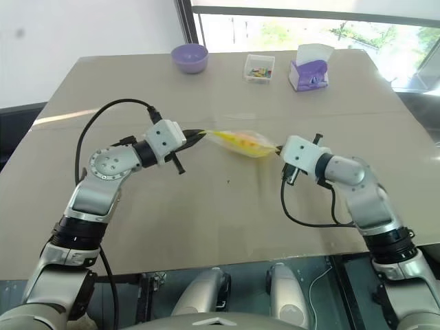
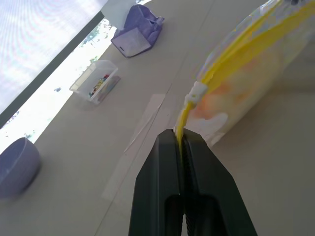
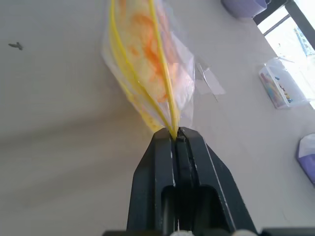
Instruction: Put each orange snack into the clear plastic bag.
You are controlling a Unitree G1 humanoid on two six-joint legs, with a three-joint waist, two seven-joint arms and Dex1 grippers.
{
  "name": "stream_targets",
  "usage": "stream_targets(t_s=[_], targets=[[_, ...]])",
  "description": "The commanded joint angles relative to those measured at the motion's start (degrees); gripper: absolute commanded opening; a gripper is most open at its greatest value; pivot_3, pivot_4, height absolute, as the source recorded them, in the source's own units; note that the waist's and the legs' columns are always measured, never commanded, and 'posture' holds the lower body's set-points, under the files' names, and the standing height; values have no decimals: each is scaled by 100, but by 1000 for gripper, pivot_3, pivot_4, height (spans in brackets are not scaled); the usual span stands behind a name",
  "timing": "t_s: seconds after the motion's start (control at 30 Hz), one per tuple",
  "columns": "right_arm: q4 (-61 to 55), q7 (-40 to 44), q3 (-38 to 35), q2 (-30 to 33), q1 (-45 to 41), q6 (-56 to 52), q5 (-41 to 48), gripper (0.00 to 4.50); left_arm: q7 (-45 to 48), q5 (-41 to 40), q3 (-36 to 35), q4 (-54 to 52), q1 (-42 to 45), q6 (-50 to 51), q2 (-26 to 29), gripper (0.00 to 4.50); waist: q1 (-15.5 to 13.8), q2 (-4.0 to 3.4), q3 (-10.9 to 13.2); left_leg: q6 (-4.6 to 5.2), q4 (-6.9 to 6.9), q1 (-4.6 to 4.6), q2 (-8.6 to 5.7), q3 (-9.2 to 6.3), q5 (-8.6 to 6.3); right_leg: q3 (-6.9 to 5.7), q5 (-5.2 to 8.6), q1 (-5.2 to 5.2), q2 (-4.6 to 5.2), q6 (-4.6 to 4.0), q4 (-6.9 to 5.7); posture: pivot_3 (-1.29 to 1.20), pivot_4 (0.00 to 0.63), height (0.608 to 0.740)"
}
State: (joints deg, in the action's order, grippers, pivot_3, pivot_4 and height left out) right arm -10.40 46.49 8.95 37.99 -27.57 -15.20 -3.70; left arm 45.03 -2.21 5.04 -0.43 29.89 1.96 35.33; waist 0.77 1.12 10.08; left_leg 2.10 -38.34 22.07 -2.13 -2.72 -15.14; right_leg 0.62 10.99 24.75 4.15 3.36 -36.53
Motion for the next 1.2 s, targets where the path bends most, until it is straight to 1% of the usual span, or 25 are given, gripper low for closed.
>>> stream_targets(t_s=[0.03, 0.1, 0.13, 0.2, 0.23, 0.3, 0.33, 0.4, 0.43, 0.47, 0.53, 0.57, 0.6, 0.67, 0.73, 0.77, 0.8, 0.87, 0.9, 0.93, 1.0, 1.03, 1.1, 1.13, 1.2], targets=[[217, 180, -497, 322, -604, 88, 232, 23, 28, -316, -437, 232, 573, -33, 87, 0, -5, 1, 1, 0, -1, 1, 1, -1, 0, -2, 0, 0, 0, 0, 0, 0, 150, 740], [469, 258, -623, 430, -898, 163, 399, 23, 90, -481, -533, 457, 856, 33, 135, 0, -4, 2, 2, 0, -2, 1, 1, -1, 0, -4, 0, 0, -1, 0, 0, 0, 150, 740], [490, 463, -655, 530, -991, 23, 562, 23, 173, -612, -579, 502, 956, 105, 161, 0, -4, 2, 2, 0, -2, 2, 1, -1, 0, -5, 0, -1, -1, 0, 1, 0, 150, 740], [267, 1185, -652, 912, -992, -439, 1029, 23, 241, -1033, -754, 512, 1159, 494, 102, 0, -2, 2, 2, 0, -1, 3, 2, -1, 0, -5, 0, -1, -1, 0, 5, 0, 150, 740], [136, 1452, -659, 1064, -960, -623, 1257, 23, 276, -1262, -810, 430, 1194, 753, 58, 0, -6, 2, 2, 2, -1, 5, 2, -3, -1, -7, 0, -2, -1, 0, 8, 0, 150, 740], [-245, 2009, -652, 1459, -779, -982, 1711, 23, 771, -1745, -613, -269, 831, 1155, 180, 0, -1, -2, 4, 11, -1, 18, 4, -5, -7, -10, 0, 1, 0, 0, 21, 0, 150, 740], [-365, 2121, -650, 1588, -719, -1087, 1828, 23, 867, -1778, -551, -439, 725, 1190, 241, 0, 1, -2, 4, 19, -1, 27, 6, -5, -12, -11, 0, 4, 0, 1, 31, 0, 150, 740], [-369, 2267, -662, 1725, -762, -1303, 2078, 23, 638, -1583, -647, -2, 956, 1097, 252, 0, 7, -2, 5, 23, -5, 50, 10, -3, -18, -12, -2, 14, 1, 4, 55, 0, 150, 740], [-401, 2398, -711, 1766, -782, -1448, 2312, 23, 728, -1717, -688, -4, 989, 1251, 272, 0, 3, -2, 5, 14, -9, 62, 9, -3, -13, -12, -6, 24, 0, 9, 59, 0, 150, 740], [-206, 2325, -799, 1675, -951, -1480, 2427, 23, 971, -2003, -692, -250, 913, 1505, 342, 0, 0, -2, 5, 13, -11, 71, 9, -2, -12, -11, -8, 31, 0, 12, 59, 0, 150, 740], [243, 2065, -872, 1522, -1254, -1383, 2373, 23, 1156, -2241, -700, -438, 898, 1734, 401, 0, 9, -2, 5, 18, -9, 71, 9, 1, -15, -8, -8, 33, 1, 12, 58, 0, 150, 740], [569, 1895, -803, 1515, -1402, -1186, 2125, 23, 950, -2104, -746, -158, 1081, 1646, 361, 0, 15, -3, 5, 19, -10, 69, 9, 3, -15, -7, -8, 33, 0, 12, 57, 0, 150, 740], [761, 2052, -676, 1582, -1461, -1040, 2037, 23, 771, -2021, -796, 195, 1296, 1680, 332, 0, -1, -5, 7, 17, -11, 69, 9, 5, -15, -5, -8, 34, 0, 12, 57, 0, 150, 740], [165, 2714, -910, 1632, -1282, -1851, 3234, 23, 1476, -2867, -782, -490, 1035, 2397, 567, 0, -32, -3, 7, 16, -11, 74, 8, -2, -14, -14, -9, 34, -1, 12, 61, 0, 150, 740], [29, 2734, -1038, 1539, -1350, -2107, 3580, 23, 1660, -3140, -748, -892, 879, 2609, 612, 0, -14, -5, 7, 11, -7, 75, 15, -3, -13, -13, -8, 35, -3, 11, 61, 0, 150, 740], [301, 2760, -981, 1537, -1463, -2088, 3500, 23, 1409, -2949, -758, -593, 1042, 2509, 511, 0, -12, -6, 8, 10, -5, 75, 14, -1, -14, -12, -8, 35, -1, 11, 62, 0, 150, 740], [484, 2971, -945, 1578, -1506, -2182, 3603, 23, 1328, -2898, -774, -360, 1165, 2550, 472, 0, -18, -6, 8, 11, -5, 86, 13, 3, -15, -8, -8, 43, 1, 11, 65, 0, 150, 740], [626, 3435, -934, 1642, -1500, -2530, 4007, 23, 1720, -3188, -758, -467, 1135, 2809, 580, 0, -24, -3, 10, 12, -12, 87, 7, 5, -15, -7, -9, 42, 4, 13, 66, 0, 150, 740], [677, 3536, -847, 1691, -1482, -2485, 3936, 23, 1821, -3269, -734, -553, 1132, 2882, 591, 0, -23, -3, 10, 13, -14, 82, 7, 5, -16, -7, -9, 37, 3, 14, 66, 0, 150, 740], [1062, 3348, -604, 1661, -1582, -1924, 3346, 23, 1643, -2950, -640, -261, 1321, 2594, 478, 0, -23, -3, 9, 16, -14, 81, 7, 5, -17, -8, -9, 36, 3, 14, 66, 0, 150, 740], [1749, 2999, -285, 1544, -1818, -1024, 2465, 23, 1323, -2394, -494, 303, 1647, 2114, 297, 0, -33, -3, 9, 17, -18, 79, 7, 5, -18, -10, -10, 34, 2, 14, 63, 0, 150, 740], [2351, 2713, -198, 1379, -2179, -574, 2099, 23, 1004, -1927, -376, 835, 1933, 1649, 187, 0, -29, -3, 9, 16, -19, 79, 4, 7, -17, -9, -10, 35, 2, 15, 62, 0, 150, 740], [3426, 2017, 11, 1166, -2849, 382, 1308, 23, 673, -1316, -232, 1579, 2352, 810, 20, 0, -13, -7, 15, 12, -28, 72, -10, 28, -13, 3, -19, 35, 0, 24, 59, 0, 150, 740], [3762, 1860, 100, 1138, -3042, 777, 1022, 23, 571, -1143, -203, 1805, 2486, 514, -49, 0, 2, -8, 15, 6, -24, 77, -18, 41, -8, 10, -31, 39, -1, 24, 64, 0, 150, 740], [3902, 1907, 146, 1184, -3079, 1200, 832, 23, 472, -910, -165, 1994, 2563, 4, -124, 0, 7, -7, 14, 2, -24, 70, -13, 51, -5, 23, -35, 43, -2, 23, 61, 0, 150, 740]])
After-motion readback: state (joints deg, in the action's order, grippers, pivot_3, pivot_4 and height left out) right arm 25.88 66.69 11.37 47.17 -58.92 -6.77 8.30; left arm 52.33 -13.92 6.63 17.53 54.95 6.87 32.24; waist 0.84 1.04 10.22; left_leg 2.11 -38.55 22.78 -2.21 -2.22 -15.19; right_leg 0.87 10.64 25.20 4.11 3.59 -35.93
